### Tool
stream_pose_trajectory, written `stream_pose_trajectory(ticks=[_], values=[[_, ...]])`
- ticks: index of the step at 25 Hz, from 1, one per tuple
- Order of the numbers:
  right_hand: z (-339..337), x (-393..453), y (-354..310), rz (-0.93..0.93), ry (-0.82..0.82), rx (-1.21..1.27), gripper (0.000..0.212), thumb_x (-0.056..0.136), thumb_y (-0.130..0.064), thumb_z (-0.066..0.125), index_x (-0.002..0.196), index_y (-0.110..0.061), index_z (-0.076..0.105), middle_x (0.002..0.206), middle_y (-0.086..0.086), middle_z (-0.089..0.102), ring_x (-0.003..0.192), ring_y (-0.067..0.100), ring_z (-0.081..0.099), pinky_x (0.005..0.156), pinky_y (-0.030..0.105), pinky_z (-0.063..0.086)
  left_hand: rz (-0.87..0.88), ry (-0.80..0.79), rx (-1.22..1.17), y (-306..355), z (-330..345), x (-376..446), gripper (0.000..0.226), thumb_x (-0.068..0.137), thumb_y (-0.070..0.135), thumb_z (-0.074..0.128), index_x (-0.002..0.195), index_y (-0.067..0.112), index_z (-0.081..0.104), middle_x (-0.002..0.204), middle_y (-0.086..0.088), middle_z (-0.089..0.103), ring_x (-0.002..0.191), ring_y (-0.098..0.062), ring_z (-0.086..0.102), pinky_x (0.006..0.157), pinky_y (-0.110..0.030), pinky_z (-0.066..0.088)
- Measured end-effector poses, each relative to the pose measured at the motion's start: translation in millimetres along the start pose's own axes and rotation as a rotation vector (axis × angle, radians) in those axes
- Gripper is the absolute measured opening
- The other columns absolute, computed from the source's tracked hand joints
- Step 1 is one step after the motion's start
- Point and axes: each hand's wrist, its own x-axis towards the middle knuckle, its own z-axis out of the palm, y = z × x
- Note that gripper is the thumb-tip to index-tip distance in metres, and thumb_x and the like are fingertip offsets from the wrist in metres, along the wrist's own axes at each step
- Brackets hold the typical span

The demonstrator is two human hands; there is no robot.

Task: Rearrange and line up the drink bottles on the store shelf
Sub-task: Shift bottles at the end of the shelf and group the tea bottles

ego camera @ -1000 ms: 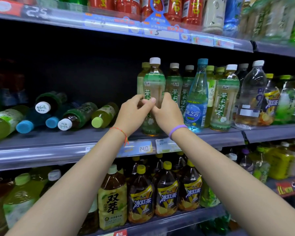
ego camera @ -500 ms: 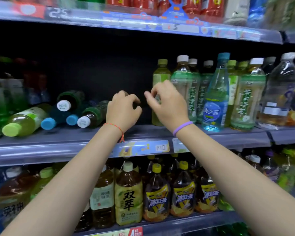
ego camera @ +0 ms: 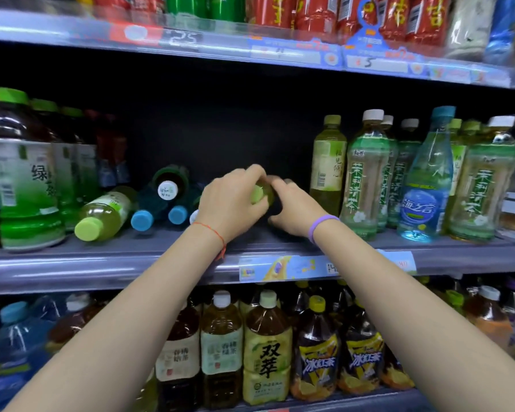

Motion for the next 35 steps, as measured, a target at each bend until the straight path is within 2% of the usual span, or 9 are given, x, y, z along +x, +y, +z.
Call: stream_pose_trajectory(ticks=[3, 5, 8, 12, 15, 21, 26, 32, 35], values=[[-5, -5, -6, -0.021, 0.158, 0.203, 0.074, 0.07, -0.03, 0.084, 0.134, -0.023, 0.049, 0.123, 0.005, 0.057, 0.109, 0.023, 0.059, 0.097, 0.039, 0.049, 0.083, 0.293, -0.245, 3, -6, -2, 0.036, 0.082, 0.035, 0.066, 0.115, 0.022, 0.061, 0.099, 0.004, 0.066, 0.088, -0.018, 0.062, 0.071, -0.037, 0.051], [-8, -11, -8, -0.014, 0.211, 0.323, 0.065, 0.068, -0.034, 0.084, 0.125, -0.023, 0.055, 0.113, -0.002, 0.066, 0.102, 0.016, 0.063, 0.091, 0.037, 0.053, 0.079, 0.34, -0.416, 2, -5, 2, 0.042, 0.081, 0.038, 0.071, 0.118, 0.021, 0.06, 0.1, 0.003, 0.062, 0.085, -0.01, 0.056, 0.073, -0.028, 0.048], [-16, -11, -9, 0.034, 0.292, 0.446, 0.065, 0.063, -0.048, 0.079, 0.119, -0.025, 0.057, 0.106, -0.007, 0.07, 0.098, 0.011, 0.067, 0.087, 0.04, 0.056, -0.07, 0.191, -0.639, -2, 5, 8, 0.06, 0.077, 0.054, 0.072, 0.126, 0.025, 0.053, 0.105, 0.003, 0.056, 0.087, -0.008, 0.056, 0.077, -0.025, 0.05], [-33, -2, -13, 0.17, 0.32, 0.456, 0.072, 0.068, -0.066, 0.071, 0.115, -0.016, 0.05, 0.104, -0.002, 0.068, 0.093, 0.017, 0.067, 0.084, 0.044, 0.057, -0.286, -0.16, -0.863, 3, 25, 11, 0.053, 0.079, 0.068, 0.06, 0.117, 0.031, 0.058, 0.103, 0.01, 0.065, 0.095, -0.01, 0.063, 0.089, -0.042, 0.055], [-37, 0, -11, 0.226, 0.292, 0.371, 0.064, 0.081, -0.057, 0.07, 0.118, -0.01, 0.045, 0.104, 0.003, 0.065, 0.094, 0.021, 0.065, 0.082, 0.041, 0.055, -0.301, -0.296, -0.891, 2, 28, 14, 0.066, 0.072, 0.073, 0.06, 0.123, 0.031, 0.056, 0.112, 0.008, 0.065, 0.104, -0.011, 0.064, 0.092, -0.044, 0.055], [-27, -11, 3, 0.255, 0.207, 0.232, 0.055, 0.083, -0.043, 0.075, 0.12, -0.01, 0.052, 0.113, 0.005, 0.065, 0.101, 0.022, 0.062, 0.077, 0.028, 0.045, -0.25, -0.368, -0.678, 2, 33, 19, 0.083, 0.082, 0.015, 0.076, 0.151, 0.02, 0.031, 0.123, 0.001, 0.058, 0.099, -0.022, 0.064, 0.092, -0.041, 0.055], [-21, -6, 6, 0.273, 0.263, 0.186, 0.049, 0.084, -0.042, 0.074, 0.112, -0.007, 0.056, 0.109, 0.01, 0.067, 0.099, 0.028, 0.064, 0.076, 0.033, 0.049, -0.258, -0.38, -0.573, 4, 36, 26, 0.074, 0.085, 0.013, 0.072, 0.149, 0.019, 0.035, 0.133, -0.004, 0.06, 0.11, -0.026, 0.063, 0.098, -0.039, 0.051], [-15, -14, 3, 0.125, 0.406, -0.027, 0.011, 0.095, -0.018, 0.055, 0.099, -0.008, 0.057, 0.099, 0.011, 0.062, 0.09, 0.03, 0.06, 0.07, 0.035, 0.048, -0.297, -0.38, -0.482, 5, 35, 23, 0.061, 0.088, 0.018, 0.067, 0.145, 0.016, 0.045, 0.134, -0.004, 0.061, 0.115, -0.018, 0.061, 0.103, -0.036, 0.048], [-11, -19, -3, 0.008, 0.38, 0.036, 0.009, 0.093, -0.02, 0.058, 0.095, -0.011, 0.059, 0.093, 0.008, 0.064, 0.085, 0.026, 0.059, 0.071, 0.036, 0.05, -0.204, -0.192, -0.375, 8, 24, 14, 0.037, 0.089, 0.015, 0.059, 0.125, 0.021, 0.064, 0.118, 0.0, 0.068, 0.107, -0.015, 0.062, 0.096, -0.031, 0.049]])
